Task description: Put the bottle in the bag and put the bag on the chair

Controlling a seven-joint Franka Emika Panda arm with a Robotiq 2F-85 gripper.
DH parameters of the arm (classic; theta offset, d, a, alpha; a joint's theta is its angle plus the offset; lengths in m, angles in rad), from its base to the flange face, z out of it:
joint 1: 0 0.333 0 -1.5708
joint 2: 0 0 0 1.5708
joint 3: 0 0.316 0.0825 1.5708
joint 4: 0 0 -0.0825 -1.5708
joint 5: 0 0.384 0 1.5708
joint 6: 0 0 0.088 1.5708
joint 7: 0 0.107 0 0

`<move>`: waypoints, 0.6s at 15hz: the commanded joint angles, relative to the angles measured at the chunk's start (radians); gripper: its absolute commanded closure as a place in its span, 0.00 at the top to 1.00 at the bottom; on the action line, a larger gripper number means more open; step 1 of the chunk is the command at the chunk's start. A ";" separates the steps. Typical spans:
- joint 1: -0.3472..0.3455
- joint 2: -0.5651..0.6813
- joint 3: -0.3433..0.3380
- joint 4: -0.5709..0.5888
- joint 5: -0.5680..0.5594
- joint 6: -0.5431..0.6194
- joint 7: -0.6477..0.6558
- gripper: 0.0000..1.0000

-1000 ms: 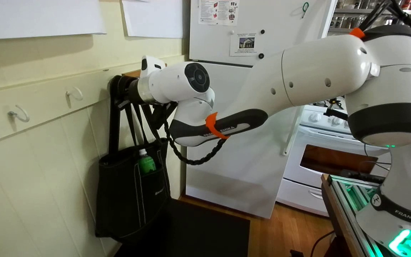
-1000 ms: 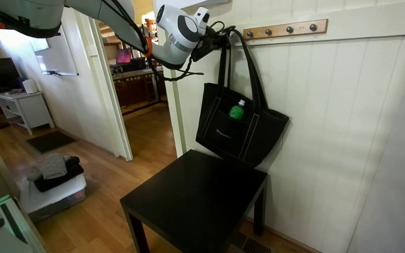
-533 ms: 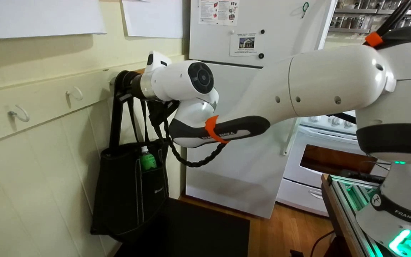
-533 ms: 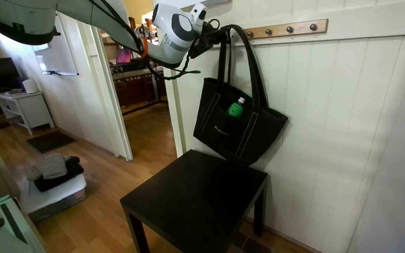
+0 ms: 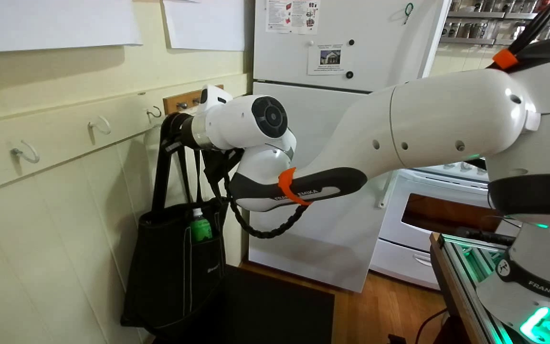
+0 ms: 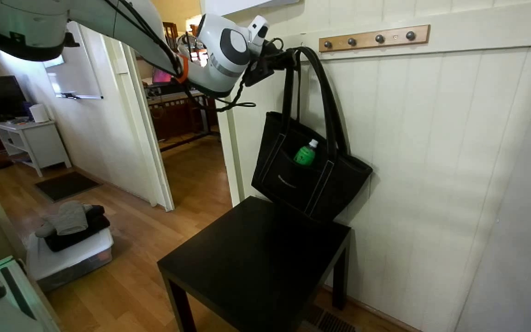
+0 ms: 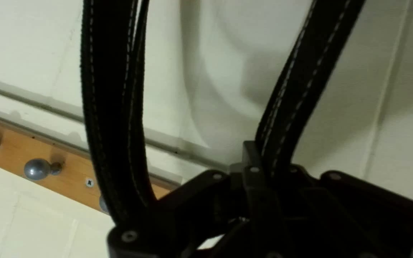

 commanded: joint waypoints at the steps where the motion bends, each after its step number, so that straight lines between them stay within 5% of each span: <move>1: 0.047 -0.061 0.003 -0.059 0.005 -0.053 -0.049 0.01; 9: 0.011 -0.068 0.063 0.029 -0.145 -0.286 -0.108 0.01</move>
